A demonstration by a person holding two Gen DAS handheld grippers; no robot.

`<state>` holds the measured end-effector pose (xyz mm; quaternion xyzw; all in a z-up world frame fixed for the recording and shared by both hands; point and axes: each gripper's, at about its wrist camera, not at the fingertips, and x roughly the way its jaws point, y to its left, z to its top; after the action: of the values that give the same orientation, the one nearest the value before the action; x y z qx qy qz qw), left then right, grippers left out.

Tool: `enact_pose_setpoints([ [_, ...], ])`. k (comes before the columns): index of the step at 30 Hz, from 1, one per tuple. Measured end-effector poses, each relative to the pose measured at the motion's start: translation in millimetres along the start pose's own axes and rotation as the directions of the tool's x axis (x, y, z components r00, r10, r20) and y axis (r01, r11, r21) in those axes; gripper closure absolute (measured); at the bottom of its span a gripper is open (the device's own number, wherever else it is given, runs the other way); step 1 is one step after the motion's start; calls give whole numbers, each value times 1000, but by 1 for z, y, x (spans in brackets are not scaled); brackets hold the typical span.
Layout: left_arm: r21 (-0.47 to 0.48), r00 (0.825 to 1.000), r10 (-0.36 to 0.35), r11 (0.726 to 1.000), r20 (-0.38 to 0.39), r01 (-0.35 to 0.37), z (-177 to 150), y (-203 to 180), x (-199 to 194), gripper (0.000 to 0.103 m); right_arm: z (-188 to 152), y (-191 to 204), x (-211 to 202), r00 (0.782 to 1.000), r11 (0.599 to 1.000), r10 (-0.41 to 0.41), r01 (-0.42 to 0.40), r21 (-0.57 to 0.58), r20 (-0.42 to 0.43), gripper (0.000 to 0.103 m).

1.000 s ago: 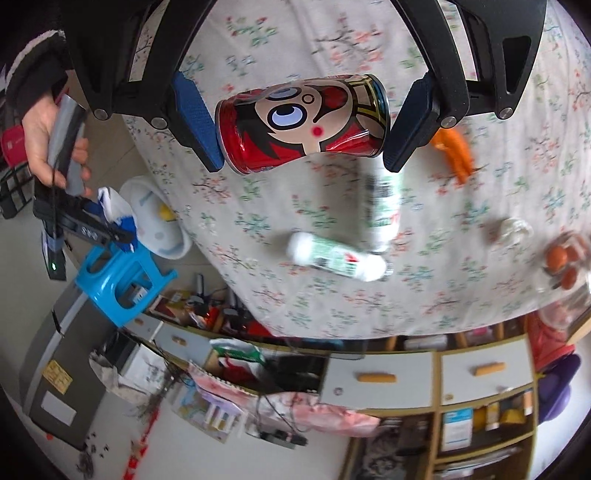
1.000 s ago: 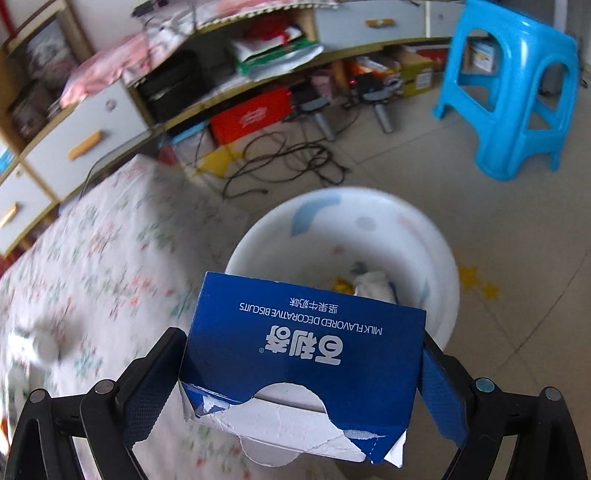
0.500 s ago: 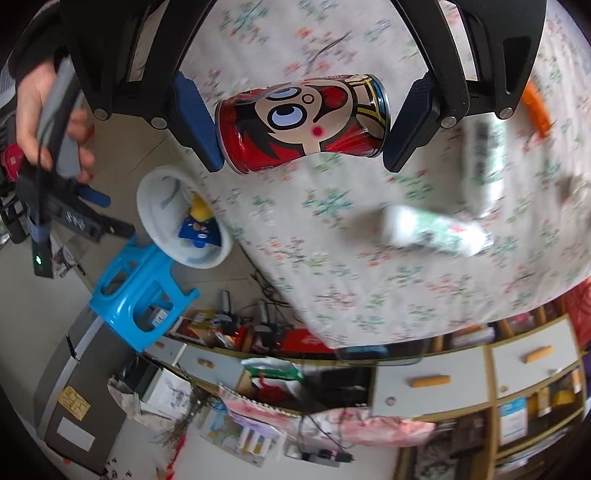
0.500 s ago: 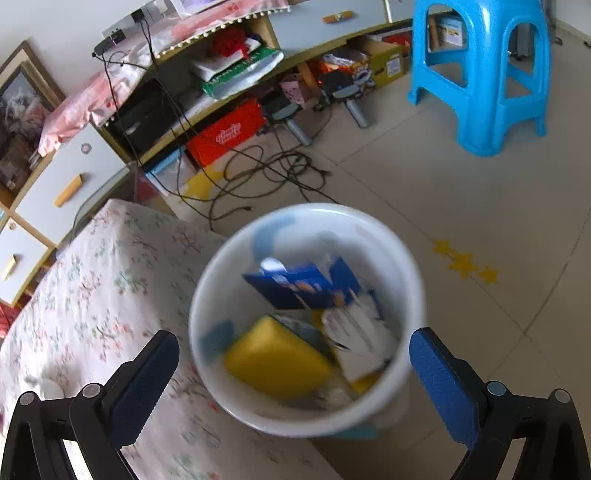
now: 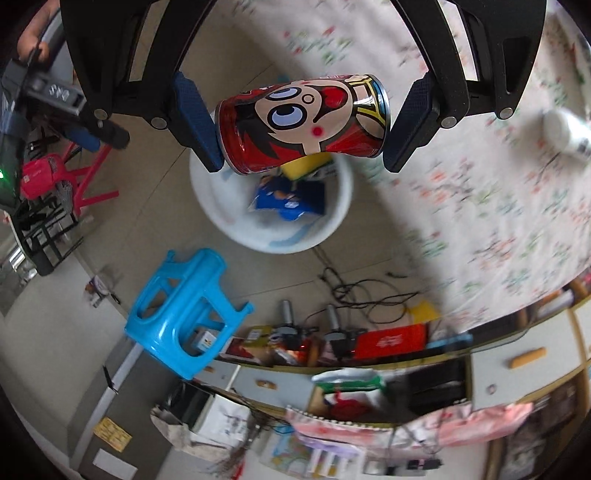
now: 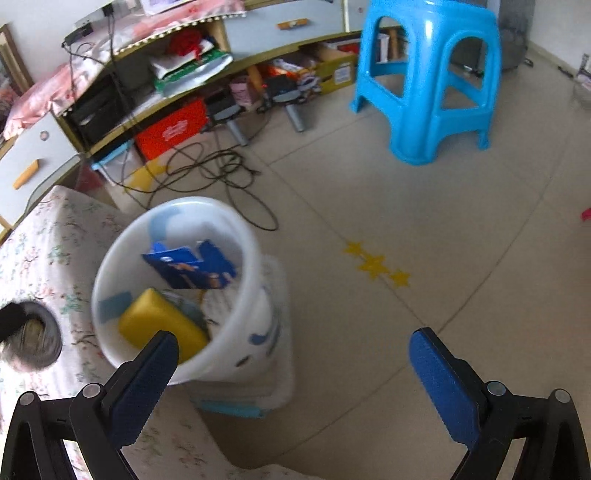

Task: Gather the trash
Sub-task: 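Open the left tool to drop the red can into the bin, then move back over the table and grasp the upright white AD bottle with the left tool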

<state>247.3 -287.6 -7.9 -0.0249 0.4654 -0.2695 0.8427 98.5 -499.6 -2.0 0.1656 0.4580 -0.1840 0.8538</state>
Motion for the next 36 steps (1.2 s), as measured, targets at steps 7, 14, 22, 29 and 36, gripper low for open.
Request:
enact_pose_setpoints([
  [7,38,1000,-25,999,-3,25,24,-28,24,11,3,-18,-4,1000,998,6,-7,57,7,1],
  [14,69,998,29,997,56,-33,17,-25,-7,3,3,-13,-9,999,999,13,-14,52,34,1],
  [22,33,991,92,995,96,-95,-12,16,-64,2,-1,-2,-18,997,998,37,-39,40,61,1],
  [29,-1,979,155,988,129,-156,-53,54,-115,0,-10,28,-25,993,996,90,-90,-3,69,1],
  [36,-57,963,230,973,138,-224,-91,101,-156,0,-24,76,-33,987,985,144,-135,-107,73,1],
])
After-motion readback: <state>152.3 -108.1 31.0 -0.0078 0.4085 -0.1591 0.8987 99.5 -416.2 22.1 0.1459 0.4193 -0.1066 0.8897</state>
